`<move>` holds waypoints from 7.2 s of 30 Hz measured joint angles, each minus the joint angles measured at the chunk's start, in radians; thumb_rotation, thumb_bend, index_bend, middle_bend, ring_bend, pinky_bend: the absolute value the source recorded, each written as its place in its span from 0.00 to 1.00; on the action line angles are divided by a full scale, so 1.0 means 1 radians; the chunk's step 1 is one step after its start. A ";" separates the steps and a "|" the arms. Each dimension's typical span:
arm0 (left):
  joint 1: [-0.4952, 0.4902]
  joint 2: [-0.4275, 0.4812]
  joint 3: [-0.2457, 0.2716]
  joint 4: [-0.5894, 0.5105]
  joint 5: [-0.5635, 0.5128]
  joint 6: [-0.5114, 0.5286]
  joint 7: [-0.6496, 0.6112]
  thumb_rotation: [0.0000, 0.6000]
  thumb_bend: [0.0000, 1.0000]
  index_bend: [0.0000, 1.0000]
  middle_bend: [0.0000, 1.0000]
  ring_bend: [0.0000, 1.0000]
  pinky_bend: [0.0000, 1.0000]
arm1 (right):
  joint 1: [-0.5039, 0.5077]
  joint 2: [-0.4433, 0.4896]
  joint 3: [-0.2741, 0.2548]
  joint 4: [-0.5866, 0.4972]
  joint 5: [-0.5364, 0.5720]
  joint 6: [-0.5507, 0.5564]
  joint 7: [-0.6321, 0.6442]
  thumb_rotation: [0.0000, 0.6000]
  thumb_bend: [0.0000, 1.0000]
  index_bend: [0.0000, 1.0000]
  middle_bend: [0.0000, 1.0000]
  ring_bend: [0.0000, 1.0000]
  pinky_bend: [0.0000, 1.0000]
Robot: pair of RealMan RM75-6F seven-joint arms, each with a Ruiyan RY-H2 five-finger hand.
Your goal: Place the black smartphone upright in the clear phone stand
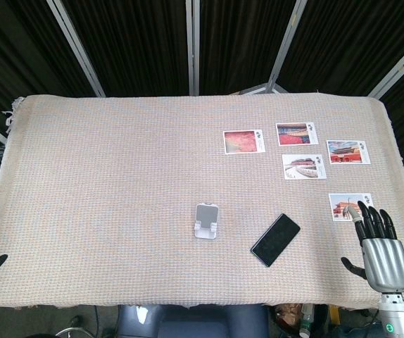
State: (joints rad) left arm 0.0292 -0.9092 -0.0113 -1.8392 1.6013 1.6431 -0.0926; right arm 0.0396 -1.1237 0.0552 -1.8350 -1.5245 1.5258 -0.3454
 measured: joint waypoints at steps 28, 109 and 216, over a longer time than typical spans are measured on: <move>-0.050 -0.058 -0.038 0.000 -0.136 -0.105 0.147 1.00 0.00 0.00 0.00 0.00 0.00 | 0.574 -0.157 -0.151 0.620 -0.540 -0.432 0.575 1.00 0.00 0.00 0.03 0.00 0.00; -0.087 -0.069 -0.075 0.039 -0.262 -0.183 0.121 1.00 0.00 0.00 0.00 0.00 0.00 | 0.829 -0.295 0.003 0.449 -0.597 -0.523 -0.751 1.00 0.32 0.48 0.45 0.31 0.15; -0.080 -0.092 -0.060 0.051 -0.162 -0.125 0.097 1.00 0.00 0.00 0.00 0.00 0.00 | 0.405 -0.125 -0.007 0.546 -0.286 -0.024 -0.244 1.00 0.00 0.00 0.00 0.00 0.00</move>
State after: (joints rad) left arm -0.0506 -1.0013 -0.0710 -1.7878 1.4392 1.5185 0.0044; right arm 0.4449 -1.2484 0.0485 -1.2888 -1.8107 1.5019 -0.5895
